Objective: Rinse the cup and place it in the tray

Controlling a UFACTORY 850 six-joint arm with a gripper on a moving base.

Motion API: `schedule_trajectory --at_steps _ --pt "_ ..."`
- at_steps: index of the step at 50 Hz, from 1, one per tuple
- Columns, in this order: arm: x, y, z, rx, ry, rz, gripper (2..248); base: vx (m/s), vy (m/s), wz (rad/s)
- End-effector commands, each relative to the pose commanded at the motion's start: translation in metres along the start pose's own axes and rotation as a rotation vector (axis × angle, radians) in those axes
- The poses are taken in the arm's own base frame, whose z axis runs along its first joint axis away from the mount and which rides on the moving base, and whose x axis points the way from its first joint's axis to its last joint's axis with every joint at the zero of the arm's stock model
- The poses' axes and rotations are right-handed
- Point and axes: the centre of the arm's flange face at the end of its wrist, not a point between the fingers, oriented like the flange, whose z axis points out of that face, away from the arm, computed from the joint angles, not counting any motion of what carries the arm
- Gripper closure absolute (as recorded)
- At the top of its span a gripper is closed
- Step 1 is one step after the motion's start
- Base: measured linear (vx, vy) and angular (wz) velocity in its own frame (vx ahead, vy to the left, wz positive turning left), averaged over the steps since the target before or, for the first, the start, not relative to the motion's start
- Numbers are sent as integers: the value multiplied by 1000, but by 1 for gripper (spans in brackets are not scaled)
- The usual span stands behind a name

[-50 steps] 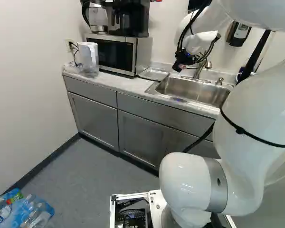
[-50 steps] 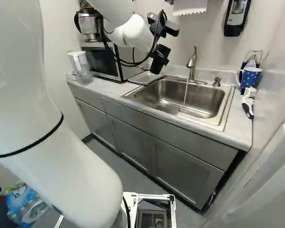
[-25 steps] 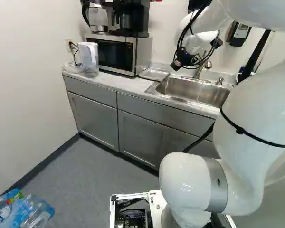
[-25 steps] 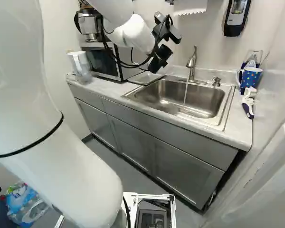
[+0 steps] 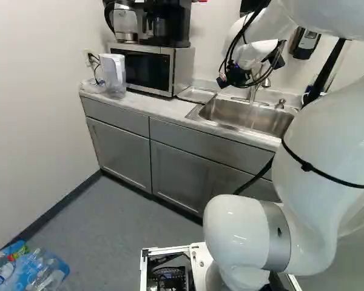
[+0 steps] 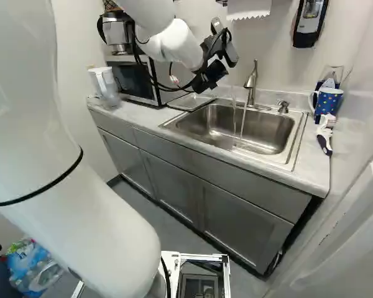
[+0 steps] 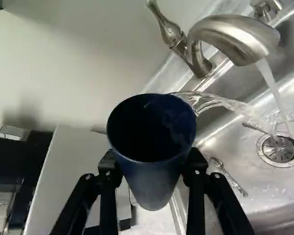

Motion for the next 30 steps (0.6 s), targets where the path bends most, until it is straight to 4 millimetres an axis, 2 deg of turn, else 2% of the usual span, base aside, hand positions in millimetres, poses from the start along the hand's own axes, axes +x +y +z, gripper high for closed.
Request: schedule_trajectory --at_steps 30 --pt "0 0 0 0 0 315 124 0 0 0"
